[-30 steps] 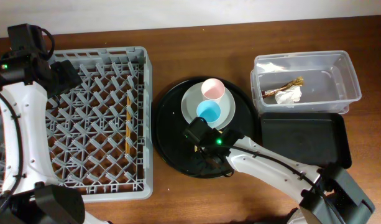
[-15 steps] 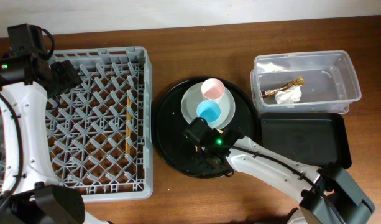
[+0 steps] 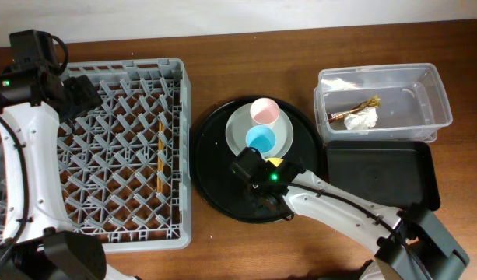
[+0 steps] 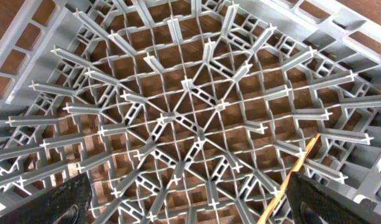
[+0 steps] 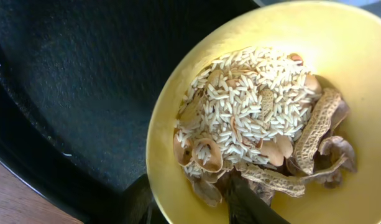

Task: Sort waste into correct bins and load items into the dishwasher rack
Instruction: 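Reach the right gripper to the yellow bowl and grip its rim, then carry the yellow bowl right and tip its contents onto the black tray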

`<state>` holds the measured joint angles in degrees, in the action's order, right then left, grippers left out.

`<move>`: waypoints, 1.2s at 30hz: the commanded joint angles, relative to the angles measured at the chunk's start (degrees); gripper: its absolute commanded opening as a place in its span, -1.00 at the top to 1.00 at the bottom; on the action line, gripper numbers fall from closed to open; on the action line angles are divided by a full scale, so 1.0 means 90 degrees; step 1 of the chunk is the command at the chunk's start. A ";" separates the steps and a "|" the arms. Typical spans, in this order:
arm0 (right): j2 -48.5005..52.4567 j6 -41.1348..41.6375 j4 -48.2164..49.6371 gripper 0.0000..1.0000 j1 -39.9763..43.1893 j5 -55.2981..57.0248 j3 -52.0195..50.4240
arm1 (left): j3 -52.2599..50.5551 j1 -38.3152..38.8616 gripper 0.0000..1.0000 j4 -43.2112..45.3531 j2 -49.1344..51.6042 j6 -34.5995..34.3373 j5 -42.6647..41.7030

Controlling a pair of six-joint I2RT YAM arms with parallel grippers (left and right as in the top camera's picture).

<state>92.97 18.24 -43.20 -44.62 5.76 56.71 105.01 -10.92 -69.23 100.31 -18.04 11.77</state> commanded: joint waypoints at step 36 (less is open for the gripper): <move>-0.0461 -0.0342 -0.3252 0.92 0.0425 0.0187 0.3288 | 0.0063 -0.0027 -0.99 0.0007 -0.0017 -0.0066 -0.0002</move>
<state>91.26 12.03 -69.28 -43.90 4.73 81.47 105.01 -10.92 -69.23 100.31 -18.04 11.79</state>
